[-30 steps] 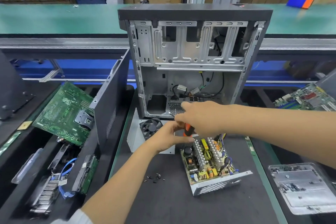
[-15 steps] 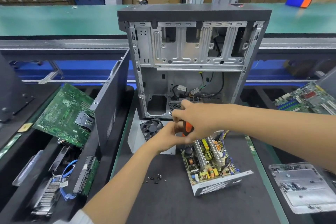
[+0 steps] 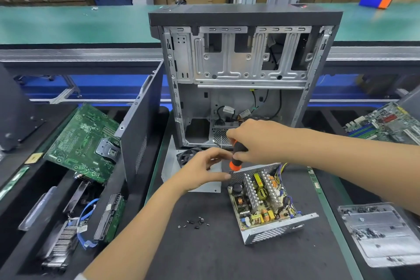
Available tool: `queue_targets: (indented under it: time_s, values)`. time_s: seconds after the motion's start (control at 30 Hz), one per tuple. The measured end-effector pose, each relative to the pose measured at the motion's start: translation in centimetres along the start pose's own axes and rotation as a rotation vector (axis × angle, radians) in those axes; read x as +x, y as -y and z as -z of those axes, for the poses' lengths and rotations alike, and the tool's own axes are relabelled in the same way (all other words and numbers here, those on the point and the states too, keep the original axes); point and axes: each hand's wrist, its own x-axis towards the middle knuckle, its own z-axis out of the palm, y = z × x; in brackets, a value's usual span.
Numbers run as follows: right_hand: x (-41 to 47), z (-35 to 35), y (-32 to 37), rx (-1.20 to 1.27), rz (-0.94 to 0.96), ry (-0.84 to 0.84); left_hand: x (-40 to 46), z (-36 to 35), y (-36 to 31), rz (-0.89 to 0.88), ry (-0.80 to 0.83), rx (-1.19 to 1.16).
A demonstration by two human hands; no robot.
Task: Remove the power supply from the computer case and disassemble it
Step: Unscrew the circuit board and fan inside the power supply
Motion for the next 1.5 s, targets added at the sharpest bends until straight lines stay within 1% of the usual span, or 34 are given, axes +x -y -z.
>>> queue_targets:
  time_s: [0.17,0.23,0.3,0.4,0.43,0.5,0.57,0.6,0.67,0.8,0.9,0.97,1.03,1.27,1.5]
  values:
    - [-0.4,0.2,-1.2,0.073,-0.023,-0.021,-1.4,-0.4,0.5,-0.062,-0.214,0.215]
    - [-0.7,0.6,-1.6,0.104,-0.044,-0.030,-2.1,-1.4,0.9,-0.100,-0.274,0.372]
    - [-1.2,1.1,-2.0,0.128,-0.070,-0.035,-2.9,-2.7,1.7,-0.121,-0.219,0.598]
    - [-2.2,1.5,-2.5,0.134,-0.097,-0.042,-3.4,-5.4,2.1,-0.146,-0.149,1.089]
    - [-2.5,1.6,-2.6,0.126,-0.101,-0.039,-3.2,-6.0,2.1,-0.185,-0.142,1.206]
    - [-3.1,1.6,-2.8,0.123,-0.110,-0.032,-2.5,-6.5,1.9,-0.281,-0.172,1.322]
    - [-3.7,1.5,-2.9,0.135,-0.111,-0.028,-2.0,-6.2,2.6,-0.342,-0.287,1.335]
    - [-3.9,1.4,-3.0,0.143,-0.112,-0.030,-2.0,-6.0,3.0,-0.345,-0.334,1.324]
    - [-4.2,1.0,-3.3,0.149,-0.115,-0.039,-1.9,-5.9,3.5,-0.346,-0.366,1.325]
    - [-4.3,0.2,-3.8,0.130,-0.123,-0.065,-0.8,-5.7,2.9,-0.369,-0.338,1.386]
    - [-4.3,-0.1,-4.1,0.118,-0.124,-0.062,-0.3,-5.2,2.7,-0.373,-0.277,1.418]
    - [-4.3,-0.2,-4.3,0.111,-0.128,-0.057,-0.3,-5.0,2.4,-0.321,-0.210,1.440]
    - [-4.2,-0.2,-4.4,0.110,-0.132,-0.061,-0.2,-4.9,2.3,-0.292,-0.178,1.440]
    - [-3.9,-0.2,-4.4,0.089,-0.131,-0.046,0.1,-5.0,1.7,-0.296,-0.168,1.432]
    - [-3.5,-0.5,-4.3,0.084,-0.126,-0.023,0.4,-5.6,2.2,-0.279,-0.195,1.422]
